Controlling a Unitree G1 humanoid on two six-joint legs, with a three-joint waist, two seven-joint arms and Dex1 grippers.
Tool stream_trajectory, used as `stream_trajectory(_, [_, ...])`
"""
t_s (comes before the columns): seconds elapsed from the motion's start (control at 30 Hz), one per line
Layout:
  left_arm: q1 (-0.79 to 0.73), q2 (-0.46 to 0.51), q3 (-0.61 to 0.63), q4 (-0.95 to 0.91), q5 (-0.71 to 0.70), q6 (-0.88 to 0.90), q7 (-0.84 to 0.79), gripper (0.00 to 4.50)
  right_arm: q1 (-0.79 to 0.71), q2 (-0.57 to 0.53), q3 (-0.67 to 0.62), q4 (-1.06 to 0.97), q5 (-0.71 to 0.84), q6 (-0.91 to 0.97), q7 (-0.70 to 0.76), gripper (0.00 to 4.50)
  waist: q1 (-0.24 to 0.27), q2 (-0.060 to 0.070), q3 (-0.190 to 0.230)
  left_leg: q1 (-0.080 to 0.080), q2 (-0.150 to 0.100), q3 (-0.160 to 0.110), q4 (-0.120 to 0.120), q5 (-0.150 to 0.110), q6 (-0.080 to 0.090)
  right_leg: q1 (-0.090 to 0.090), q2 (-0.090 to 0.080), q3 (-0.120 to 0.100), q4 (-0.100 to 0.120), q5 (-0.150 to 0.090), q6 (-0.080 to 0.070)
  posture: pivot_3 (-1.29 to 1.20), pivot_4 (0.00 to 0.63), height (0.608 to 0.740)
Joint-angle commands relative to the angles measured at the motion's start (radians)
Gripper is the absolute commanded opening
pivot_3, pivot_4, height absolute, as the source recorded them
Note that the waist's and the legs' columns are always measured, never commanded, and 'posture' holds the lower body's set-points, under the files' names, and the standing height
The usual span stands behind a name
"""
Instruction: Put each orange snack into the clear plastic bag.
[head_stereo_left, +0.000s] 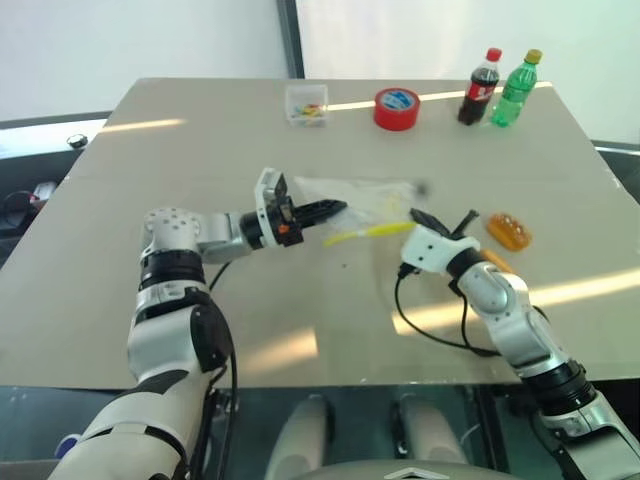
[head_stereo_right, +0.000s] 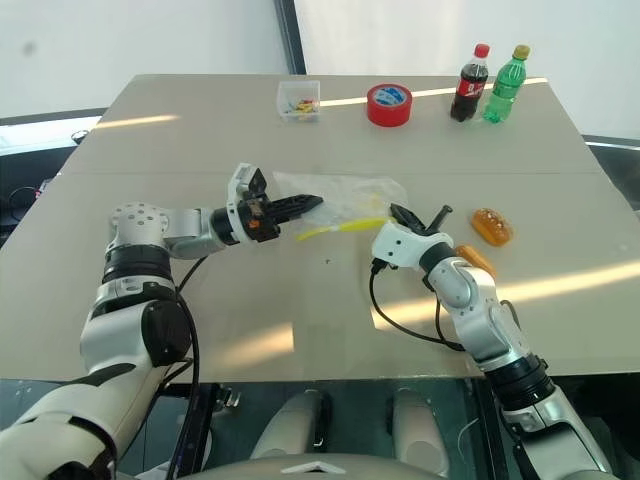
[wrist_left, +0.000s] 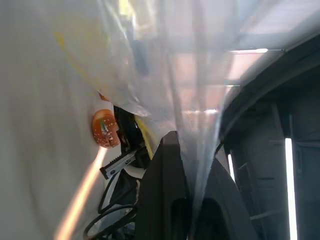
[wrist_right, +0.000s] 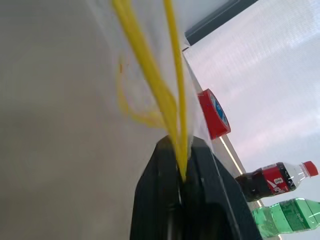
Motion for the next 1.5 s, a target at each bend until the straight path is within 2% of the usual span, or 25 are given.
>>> stream_trajectory(0.03, [0.048,-0.010,0.014,-0.149,0.007,-0.055,0.028,0.00,-0.039,0.002,-0.048,-0.005,0.021,-0.014,0.003,0.13,-0.001,0.000,0.000,0.000,0.000,0.001,0.000,0.000,0.000,0.000,0.000,0.001,0.000,0.000,0.000,0.00,0.150,0.740])
stream_trajectory(0.07, [0.066,-0.010,0.008,-0.179,0.009,-0.067,0.029,0.56,-0.047,0.002,-0.056,0.000,0.029,-0.013,0.005,0.00,0.000,0.000,0.000,0.001,0.001,0.002,-0.001,0.000,0.000,-0.001,0.000,0.002,0.000,0.000,0.000,0.00,0.150,0.740])
stream_trajectory(0.13, [0.096,-0.004,0.001,-0.237,0.015,-0.093,0.028,1.23,-0.066,-0.001,-0.073,0.015,0.049,-0.007,0.015,0.00,0.000,0.000,0.000,0.001,0.001,0.003,-0.001,0.000,0.000,-0.002,0.000,0.003,0.001,0.000,0.000,0.00,0.150,0.740])
stream_trajectory(0.2, [0.168,0.034,-0.092,-0.397,0.090,-0.229,-0.001,2.24,-0.097,-0.012,-0.091,0.045,0.066,-0.003,0.037,0.00,-0.001,0.000,0.000,0.000,0.001,0.004,-0.001,0.000,0.000,-0.003,0.000,0.004,0.001,0.000,0.000,0.00,0.150,0.740])
stream_trajectory(0.23, [0.203,0.051,-0.128,-0.474,0.130,-0.315,-0.022,2.55,-0.113,-0.017,-0.098,0.063,0.077,0.003,0.051,0.00,-0.002,0.000,0.000,0.000,0.001,0.005,-0.002,0.000,0.000,-0.003,0.000,0.005,0.001,0.000,0.000,0.00,0.150,0.740])
stream_trajectory(0.33, [0.272,0.091,-0.221,-0.611,0.241,-0.523,-0.062,2.55,-0.143,-0.031,-0.110,0.104,0.095,0.007,0.082,0.00,0.002,0.000,0.000,0.000,0.002,0.007,-0.003,0.000,0.000,-0.005,0.000,0.007,0.001,0.000,0.000,0.00,0.150,0.740])
stream_trajectory(0.43, [0.392,0.192,-0.409,-0.837,0.456,-0.893,-0.197,2.55,-0.203,-0.046,-0.100,0.162,0.104,0.019,0.141,0.00,0.002,0.000,0.000,0.000,0.002,0.008,-0.005,0.000,0.000,-0.005,0.000,0.008,-0.001,0.000,-0.001,0.00,0.150,0.740])
stream_trajectory(0.53, [0.461,0.221,-0.513,-0.948,0.595,-1.094,-0.204,2.55,-0.258,-0.039,-0.088,0.198,0.112,0.039,0.178,0.00,0.007,0.000,0.000,-0.001,0.002,0.010,-0.006,0.000,0.000,-0.007,-0.001,0.009,-0.002,0.001,-0.001,0.00,0.150,0.740])
stream_trajectory(0.8, [0.504,0.188,-0.608,-1.087,0.700,-1.163,-0.141,2.55,-0.325,-0.010,-0.067,0.262,0.104,0.057,0.206,0.00,0.004,0.000,0.000,-0.002,0.002,0.009,-0.006,-0.002,0.004,-0.007,0.000,0.009,-0.001,0.001,-0.001,0.00,0.150,0.740])
stream_trajectory(0.93, [0.463,0.145,-0.642,-1.068,0.765,-1.113,-0.057,2.55,-0.349,0.008,-0.057,0.267,0.101,0.062,0.212,0.00,0.002,0.000,0.000,-0.001,0.002,0.009,-0.005,-0.002,0.005,-0.007,0.001,0.009,0.000,0.001,0.000,0.00,0.150,0.740])
stream_trajectory(1.37, [0.404,0.114,-0.682,-0.992,0.848,-1.113,-0.046,2.55,-0.335,0.014,-0.057,0.229,0.098,0.089,0.213,0.00,0.001,0.000,0.000,-0.002,0.001,0.009,-0.005,-0.002,0.003,-0.007,0.002,0.008,0.000,0.001,0.000,0.00,0.150,0.740])
stream_trajectory(1.4, [0.402,0.111,-0.685,-0.987,0.853,-1.118,-0.048,2.03,-0.334,0.014,-0.057,0.224,0.098,0.093,0.213,0.00,0.001,0.000,0.000,-0.002,0.001,0.009,-0.005,-0.001,0.003,-0.007,0.002,0.008,0.000,0.001,0.000,0.00,0.150,0.740])
stream_trajectory(1.43, [0.400,0.106,-0.688,-0.983,0.855,-1.126,-0.052,1.81,-0.332,0.015,-0.056,0.219,0.097,0.096,0.213,0.00,0.001,0.000,0.000,-0.002,0.001,0.009,-0.005,-0.001,0.003,-0.007,0.002,0.008,0.000,0.001,0.000,0.00,0.150,0.740])
stream_trajectory(1.5, [0.400,0.101,-0.693,-0.980,0.854,-1.132,-0.062,0.89,-0.327,0.018,-0.054,0.210,0.095,0.102,0.209,0.00,0.001,0.000,0.000,-0.002,0.001,0.009,-0.005,-0.001,0.002,-0.007,0.002,0.008,0.000,0.001,0.000,0.00,0.150,0.740])
